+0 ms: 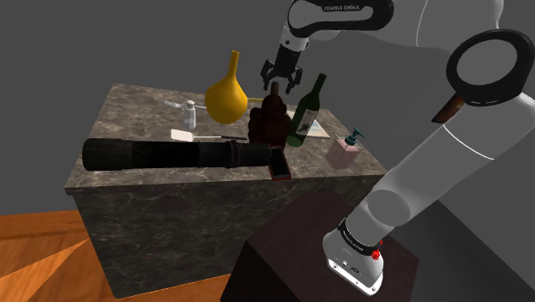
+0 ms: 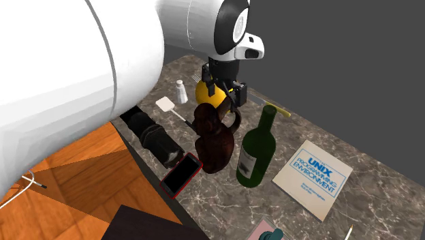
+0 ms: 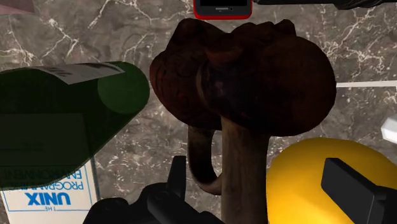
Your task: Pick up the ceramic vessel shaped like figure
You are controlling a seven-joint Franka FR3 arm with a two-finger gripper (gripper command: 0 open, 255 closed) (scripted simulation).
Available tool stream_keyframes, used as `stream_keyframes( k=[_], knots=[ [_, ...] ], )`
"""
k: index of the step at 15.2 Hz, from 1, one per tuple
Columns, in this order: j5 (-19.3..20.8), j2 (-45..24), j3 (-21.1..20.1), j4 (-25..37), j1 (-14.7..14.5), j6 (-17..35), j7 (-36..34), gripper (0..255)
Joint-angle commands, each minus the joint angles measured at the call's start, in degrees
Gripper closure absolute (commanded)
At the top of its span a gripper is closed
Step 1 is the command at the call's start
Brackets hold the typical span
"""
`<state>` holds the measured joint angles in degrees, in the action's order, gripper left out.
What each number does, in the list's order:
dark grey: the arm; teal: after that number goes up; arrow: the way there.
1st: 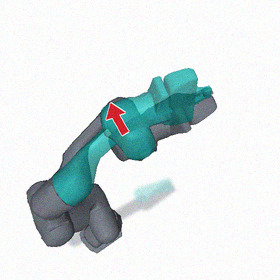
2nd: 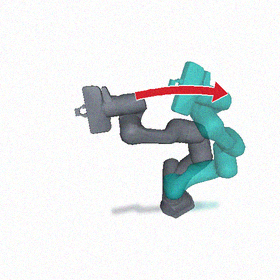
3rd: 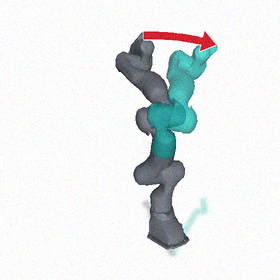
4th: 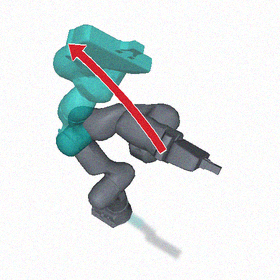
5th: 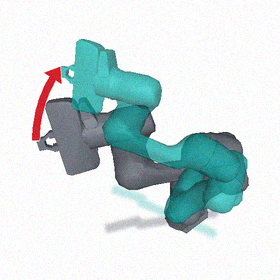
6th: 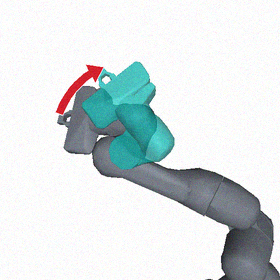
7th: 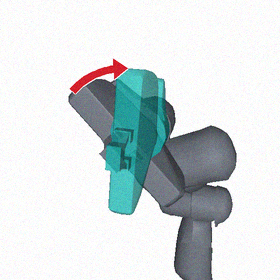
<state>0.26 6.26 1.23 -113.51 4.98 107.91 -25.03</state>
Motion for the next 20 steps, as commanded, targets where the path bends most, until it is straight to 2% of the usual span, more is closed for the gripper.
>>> stream_keyframes(
  k=[1,5,6,15,20],
  knots=[
    [-0.01,-0.36,0.01,-1.14,0.01,1.52,-0.04,0],
    [-0.01,-0.67,0.02,-2.79,0.02,3.48,-0.03,0],
    [-0.01,-0.70,0.00,-2.76,0.00,3.47,-0.07,255],
    [-0.01,-0.68,0.02,-2.79,0.01,3.48,-0.03,255],
    [0.00,-0.14,0.01,0.48,0.01,-0.33,-0.04,255]
  ],
)
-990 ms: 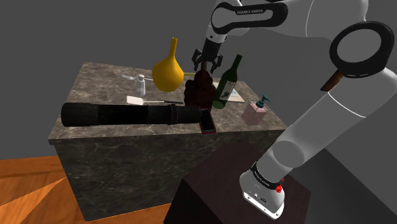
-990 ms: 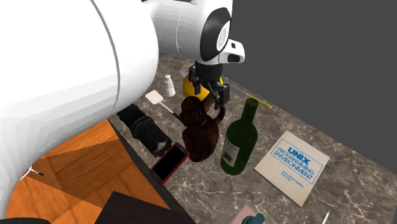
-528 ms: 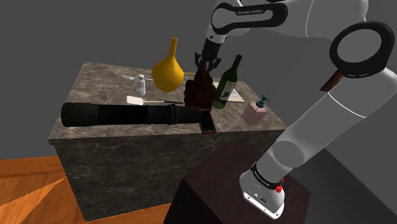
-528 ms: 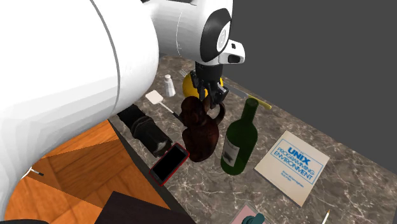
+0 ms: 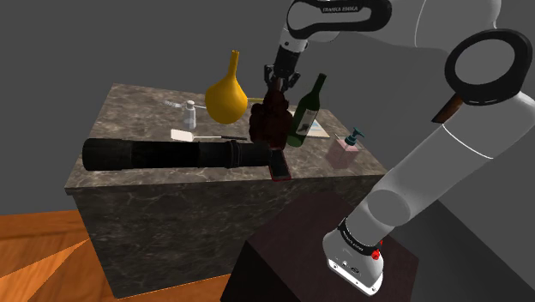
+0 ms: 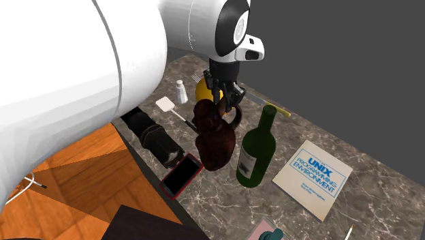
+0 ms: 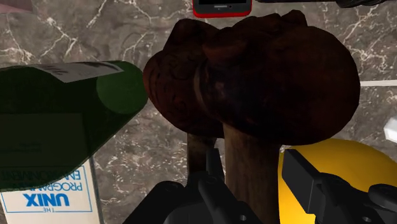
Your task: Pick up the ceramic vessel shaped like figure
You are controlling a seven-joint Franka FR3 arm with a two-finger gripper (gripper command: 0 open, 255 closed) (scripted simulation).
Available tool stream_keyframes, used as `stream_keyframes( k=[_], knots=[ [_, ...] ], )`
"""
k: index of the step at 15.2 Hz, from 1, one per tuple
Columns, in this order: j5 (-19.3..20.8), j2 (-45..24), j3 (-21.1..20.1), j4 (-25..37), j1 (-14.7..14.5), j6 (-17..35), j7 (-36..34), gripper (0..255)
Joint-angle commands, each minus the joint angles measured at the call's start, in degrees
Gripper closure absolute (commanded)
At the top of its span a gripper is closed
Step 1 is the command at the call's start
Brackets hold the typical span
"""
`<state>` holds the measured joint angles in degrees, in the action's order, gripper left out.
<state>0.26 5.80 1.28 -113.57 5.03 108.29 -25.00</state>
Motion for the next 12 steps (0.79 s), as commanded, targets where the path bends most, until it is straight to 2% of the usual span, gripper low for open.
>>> stream_keyframes(
  k=[1,10,12],
  knots=[
    [-0.01,0.40,-0.04,1.23,-0.03,-1.48,-0.07,255],
    [-0.01,0.48,-0.05,8.08,-0.04,-8.40,-0.06,255],
    [-0.01,0.48,-0.05,8.20,-0.04,-8.52,-0.06,255]
  ],
)
